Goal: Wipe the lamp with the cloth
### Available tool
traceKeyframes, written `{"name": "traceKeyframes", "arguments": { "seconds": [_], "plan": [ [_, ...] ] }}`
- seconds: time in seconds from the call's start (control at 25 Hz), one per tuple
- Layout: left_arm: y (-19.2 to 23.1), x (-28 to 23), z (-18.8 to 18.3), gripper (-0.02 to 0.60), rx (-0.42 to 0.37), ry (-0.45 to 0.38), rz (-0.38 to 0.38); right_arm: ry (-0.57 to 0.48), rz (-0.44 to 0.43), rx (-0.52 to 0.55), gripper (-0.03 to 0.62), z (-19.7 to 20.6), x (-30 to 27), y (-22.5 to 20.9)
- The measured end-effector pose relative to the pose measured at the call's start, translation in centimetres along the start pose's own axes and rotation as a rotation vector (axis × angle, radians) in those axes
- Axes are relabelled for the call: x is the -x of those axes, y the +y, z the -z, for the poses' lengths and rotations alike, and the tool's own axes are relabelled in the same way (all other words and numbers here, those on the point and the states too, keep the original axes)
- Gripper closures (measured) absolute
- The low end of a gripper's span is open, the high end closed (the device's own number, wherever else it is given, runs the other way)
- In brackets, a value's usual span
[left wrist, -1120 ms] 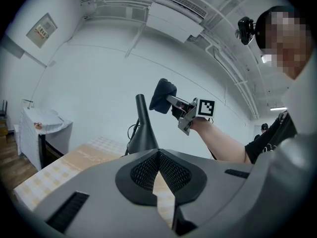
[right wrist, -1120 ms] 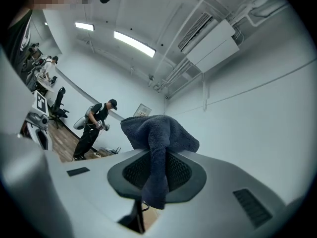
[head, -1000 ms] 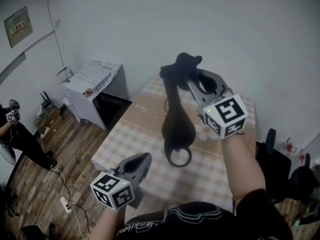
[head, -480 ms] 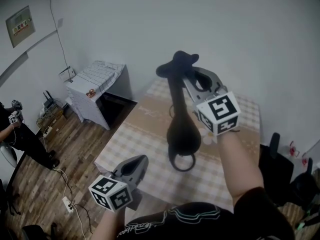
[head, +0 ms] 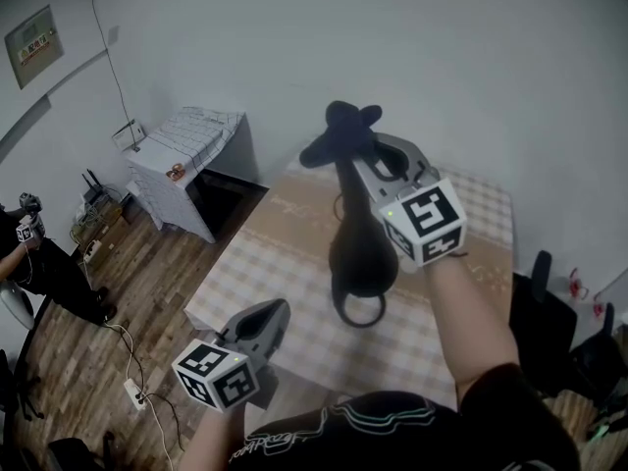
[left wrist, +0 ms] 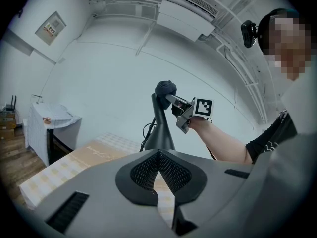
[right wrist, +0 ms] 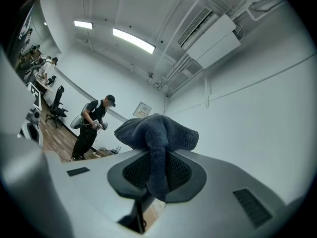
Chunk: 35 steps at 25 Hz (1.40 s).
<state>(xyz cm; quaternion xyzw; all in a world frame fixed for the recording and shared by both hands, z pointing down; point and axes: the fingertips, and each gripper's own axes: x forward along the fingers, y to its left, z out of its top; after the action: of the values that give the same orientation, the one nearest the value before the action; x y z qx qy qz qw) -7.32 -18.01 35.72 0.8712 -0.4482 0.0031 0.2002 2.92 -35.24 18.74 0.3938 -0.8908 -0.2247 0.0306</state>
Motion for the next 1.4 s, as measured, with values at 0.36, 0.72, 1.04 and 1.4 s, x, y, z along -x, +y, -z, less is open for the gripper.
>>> {"name": "traceKeyframes", "arguments": {
  "seconds": [0.36, 0.72, 1.04, 1.4],
  "plan": [
    [0.2, 0.2, 0.9, 0.581, 0.007, 0.012, 0.013, 0.011, 0.004, -0.009, 0.533, 1.8, 1.4, 1.6],
    [-0.5, 0.6, 1.8, 0.581, 0.007, 0.022, 0.030, 0.056, 0.013, -0.008, 0.533, 3.6, 3.0, 2.8],
    [-1.6, 1.3, 3.1, 0.581, 0.002, 0.030, 0.036, 0.117, 0.010, -0.029, 0.533, 6.0, 5.1, 4.3],
    [-2.6, 2.3, 4.9, 0.581, 0.010, 0.048, 0.045, 0.171, -0.035, -0.014, 0.533, 8.4, 7.3, 7.4]
  ]
}}
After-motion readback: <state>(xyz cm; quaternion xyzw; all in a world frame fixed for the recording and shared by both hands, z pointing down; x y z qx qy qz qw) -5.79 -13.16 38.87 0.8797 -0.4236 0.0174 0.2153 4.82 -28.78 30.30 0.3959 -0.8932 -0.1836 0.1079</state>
